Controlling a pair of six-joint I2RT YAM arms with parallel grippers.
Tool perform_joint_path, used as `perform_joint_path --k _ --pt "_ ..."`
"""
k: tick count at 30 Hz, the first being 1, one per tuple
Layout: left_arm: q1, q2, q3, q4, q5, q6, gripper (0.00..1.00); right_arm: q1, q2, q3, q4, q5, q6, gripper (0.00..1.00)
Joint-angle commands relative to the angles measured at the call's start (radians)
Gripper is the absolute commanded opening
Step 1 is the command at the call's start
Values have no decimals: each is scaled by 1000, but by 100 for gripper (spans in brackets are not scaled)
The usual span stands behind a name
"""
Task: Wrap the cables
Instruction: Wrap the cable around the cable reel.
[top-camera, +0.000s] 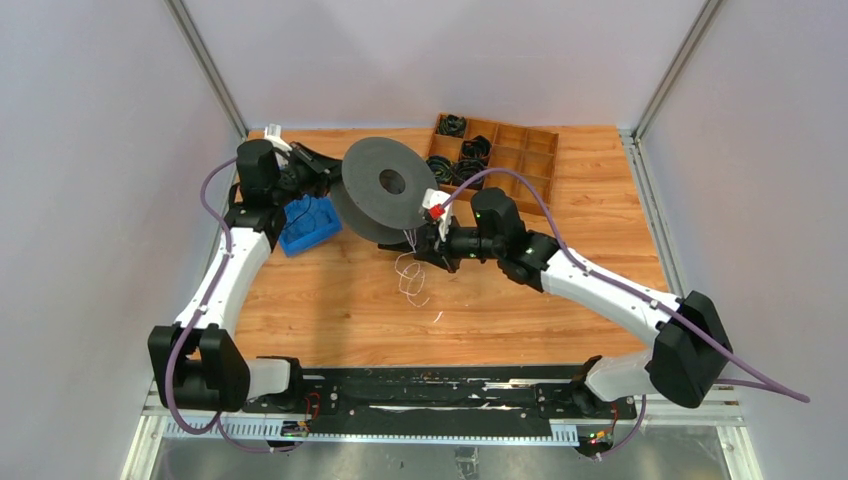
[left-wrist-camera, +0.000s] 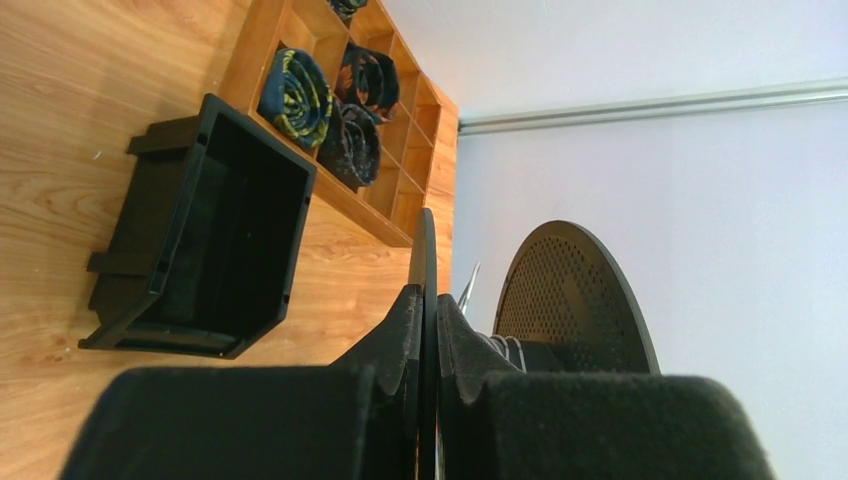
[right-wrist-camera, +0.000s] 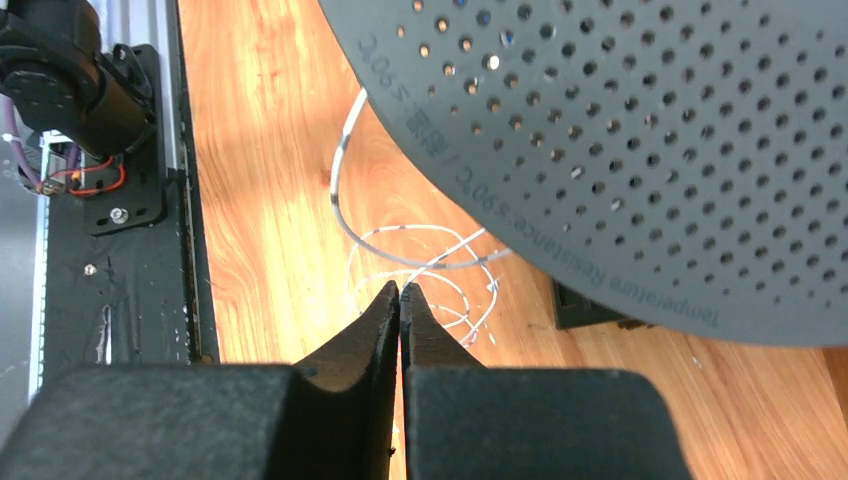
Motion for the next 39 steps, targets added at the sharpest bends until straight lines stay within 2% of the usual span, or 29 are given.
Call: perform_joint_path --k 1,12,26,35,39 --pt "34 -2 72 99 -96 -24 1 23 -32 -13 -138 8 -36 1" --pt "40 -6 78 77 -89 7 0 -48 -72 -41 -150 31 -63 1" --pt "33 -16 116 -15 -140 128 0 -43 -73 93 -277 -37 -142 1" --pt "5 -21 130 -59 -186 201 0 -33 -77 158 -325 68 -131 1" --pt "-8 -17 131 -60 -187 204 0 -32 -80 178 -339 62 -129 1"
